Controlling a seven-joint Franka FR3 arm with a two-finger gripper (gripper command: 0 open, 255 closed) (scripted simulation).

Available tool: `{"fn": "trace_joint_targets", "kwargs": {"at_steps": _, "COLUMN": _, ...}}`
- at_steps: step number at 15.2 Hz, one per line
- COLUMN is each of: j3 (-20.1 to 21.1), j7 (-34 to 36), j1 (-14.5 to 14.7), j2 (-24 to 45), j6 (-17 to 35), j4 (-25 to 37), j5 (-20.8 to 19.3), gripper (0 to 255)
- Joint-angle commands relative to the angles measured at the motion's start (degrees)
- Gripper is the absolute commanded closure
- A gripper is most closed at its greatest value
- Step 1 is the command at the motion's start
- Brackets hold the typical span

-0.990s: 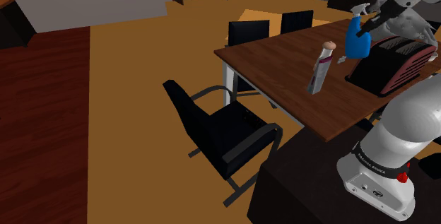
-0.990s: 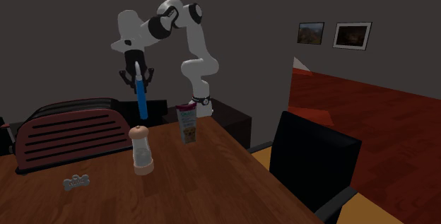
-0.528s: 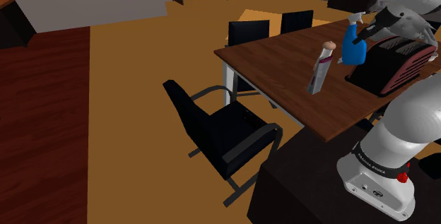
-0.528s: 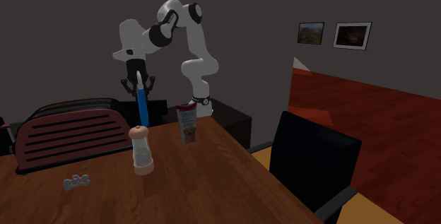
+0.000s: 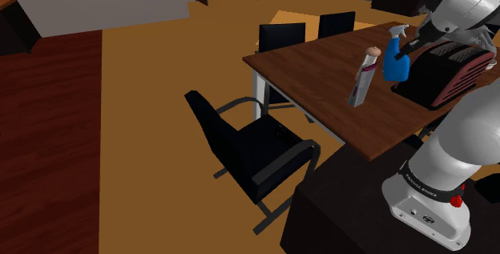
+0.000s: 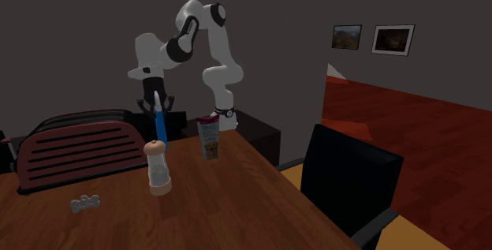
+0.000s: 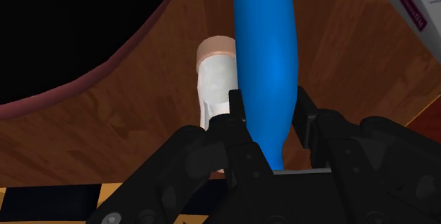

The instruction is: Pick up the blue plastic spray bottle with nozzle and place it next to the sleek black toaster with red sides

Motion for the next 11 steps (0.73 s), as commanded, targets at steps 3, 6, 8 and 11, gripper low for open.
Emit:
{"fn": "trace_joint_targets", "kwargs": {"at_steps": 3, "j3": -3.53, "j7": -4.08, "j1": 3.42, "j2": 2.48, "j6": 2.36, "j4": -1.06, "j5": 4.50, "gripper": 255}}
{"fn": "trace_joint_targets", "kwargs": {"at_steps": 6, "j3": -6.97, "j7": -8.13, "j1": 6.95, "j2": 4.96, "j6": 3.73, "j4": -1.53, "j5": 9.26, "gripper": 255}}
{"fn": "trace_joint_targets", "kwargs": {"at_steps": 8, "j3": -9.71, "j7": -11.54, "j1": 9.79, "j2": 7.11, "j6": 4.28, "j4": -1.65, "j5": 13.47, "gripper": 255}}
{"fn": "trace_joint_targets", "kwargs": {"at_steps": 11, "j3": -14.31, "j7": -18.72, "j1": 14.55, "j2": 12.18, "j6": 3.72, "j4": -1.33, "j5": 22.85, "gripper": 255}}
